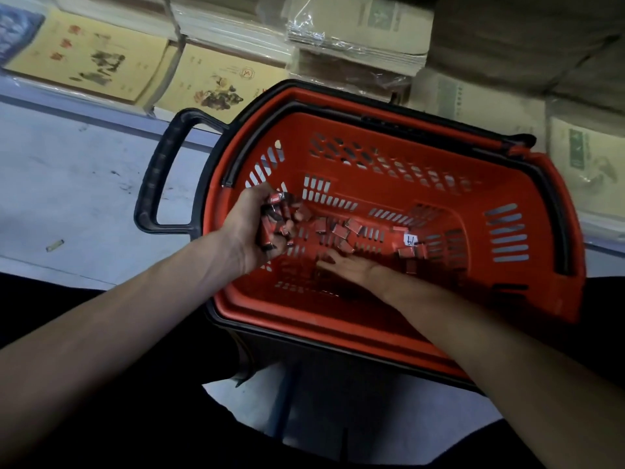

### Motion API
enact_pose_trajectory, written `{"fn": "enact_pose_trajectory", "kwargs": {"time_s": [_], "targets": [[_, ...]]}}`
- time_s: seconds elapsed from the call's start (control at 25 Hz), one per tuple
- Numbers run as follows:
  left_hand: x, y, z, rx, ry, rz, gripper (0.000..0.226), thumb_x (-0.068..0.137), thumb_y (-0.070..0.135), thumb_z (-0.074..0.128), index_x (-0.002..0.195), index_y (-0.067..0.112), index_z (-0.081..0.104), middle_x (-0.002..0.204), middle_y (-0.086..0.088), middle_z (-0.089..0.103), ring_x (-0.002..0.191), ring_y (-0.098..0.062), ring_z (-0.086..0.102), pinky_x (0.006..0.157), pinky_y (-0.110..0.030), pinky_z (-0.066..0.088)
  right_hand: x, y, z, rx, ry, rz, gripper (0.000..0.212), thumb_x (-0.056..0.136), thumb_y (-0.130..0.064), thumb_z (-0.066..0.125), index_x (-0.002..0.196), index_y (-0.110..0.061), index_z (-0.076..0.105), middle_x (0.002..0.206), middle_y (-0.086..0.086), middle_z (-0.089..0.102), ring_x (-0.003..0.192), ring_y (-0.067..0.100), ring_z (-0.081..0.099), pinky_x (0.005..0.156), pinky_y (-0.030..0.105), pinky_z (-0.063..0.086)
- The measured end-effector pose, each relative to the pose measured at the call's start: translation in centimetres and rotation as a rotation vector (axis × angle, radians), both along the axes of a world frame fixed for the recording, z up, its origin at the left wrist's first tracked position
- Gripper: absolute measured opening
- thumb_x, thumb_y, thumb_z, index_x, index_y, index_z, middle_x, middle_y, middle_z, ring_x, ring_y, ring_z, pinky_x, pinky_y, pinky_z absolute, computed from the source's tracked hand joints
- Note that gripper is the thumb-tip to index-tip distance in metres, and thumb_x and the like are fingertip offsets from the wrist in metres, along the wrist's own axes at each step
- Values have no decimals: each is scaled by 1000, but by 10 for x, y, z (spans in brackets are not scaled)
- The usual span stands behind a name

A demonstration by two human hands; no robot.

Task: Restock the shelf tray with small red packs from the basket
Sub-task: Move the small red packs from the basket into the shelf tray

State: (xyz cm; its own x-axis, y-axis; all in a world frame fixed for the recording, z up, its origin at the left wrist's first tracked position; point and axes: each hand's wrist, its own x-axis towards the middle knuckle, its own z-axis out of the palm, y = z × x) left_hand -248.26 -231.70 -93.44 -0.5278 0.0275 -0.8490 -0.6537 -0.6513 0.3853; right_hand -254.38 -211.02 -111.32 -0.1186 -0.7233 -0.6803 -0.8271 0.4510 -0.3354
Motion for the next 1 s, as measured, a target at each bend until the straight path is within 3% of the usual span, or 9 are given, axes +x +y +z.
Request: {"fn": "enact_pose_trajectory", "kwargs": {"time_s": [0.24, 0.4, 0.48, 0.6, 0.64, 0.72, 0.88, 0.96, 1.0], "targets": [[5, 1, 5, -38, -13, 25, 30, 96, 27, 42, 86, 10, 65, 73, -6, 67, 48, -11, 51, 35, -12, 27, -4, 8, 0, -31, 124, 9, 47, 103, -44, 45, 138, -16, 59, 143, 10, 58, 134, 30, 51, 114, 43, 38], [5, 3, 6, -76, -5, 13, 30, 96, 26, 42, 86, 10, 66, 72, -6, 67, 47, -11, 52, 34, -13, 28, -7, 20, 1, 12, 189, -21, 53, 100, -43, 41, 146, -19, 50, 157, 9, 42, 146, 29, 37, 121, 47, 30], [5, 1, 5, -90, -7, 24, 30, 96, 27, 42, 86, 11, 66, 71, -5, 67, 46, -11, 53, 33, -14, 29, -3, 23, 12, 64, 132, -110, 48, 105, -36, 41, 148, -16, 48, 157, 6, 39, 147, 28, 35, 121, 43, 27], [6, 1, 3, -92, -15, 34, 27, 95, 27, 42, 89, 13, 64, 71, -5, 66, 46, -10, 54, 33, -14, 30, 3, 27, 17, 82, -20, -470, 25, 95, 2, 52, 106, -14, 66, 120, 5, 58, 117, 28, 57, 98, 36, 45], [6, 2, 2, -93, -18, 30, 27, 95, 27, 42, 89, 13, 64, 70, -5, 66, 45, -10, 53, 33, -13, 30, 2, 28, 12, 91, -15, -509, 32, 86, 13, 52, 91, -17, 62, 108, 4, 59, 105, 27, 60, 90, 36, 48], [7, 6, 0, -89, -23, 24, 30, 95, 27, 42, 85, 11, 66, 68, -5, 66, 44, -10, 53, 33, -13, 30, -6, 31, 4, 14, 17, -593, 42, 76, 20, 53, 80, -21, 58, 100, -2, 59, 99, 23, 60, 83, 33, 47], [13, 16, 0, -76, -54, -1, 39, 95, 28, 41, 75, 9, 69, 64, -4, 65, 43, -10, 53, 33, -12, 29, 0, 36, 2, -18, 107, -495, 30, 84, 13, 55, 88, -16, 62, 102, -10, 44, 104, 12, 44, 85, 25, 33], [15, 19, 0, -71, -70, -9, 48, 97, 28, 40, 65, 11, 71, 62, -4, 64, 41, -10, 53, 34, -12, 28, 5, 43, -2, -39, 120, -406, 22, 94, -3, 53, 112, -8, 66, 98, -12, 50, 108, 13, 47, 90, 31, 39], [16, 21, 0, -69, -76, -13, 54, 98, 29, 40, 58, 12, 72, 61, -3, 64, 40, -10, 53, 34, -11, 28, 3, 43, -5, -21, 139, -387, 27, 96, -6, 53, 120, -8, 65, 108, -10, 57, 116, 15, 51, 99, 34, 42]]}}
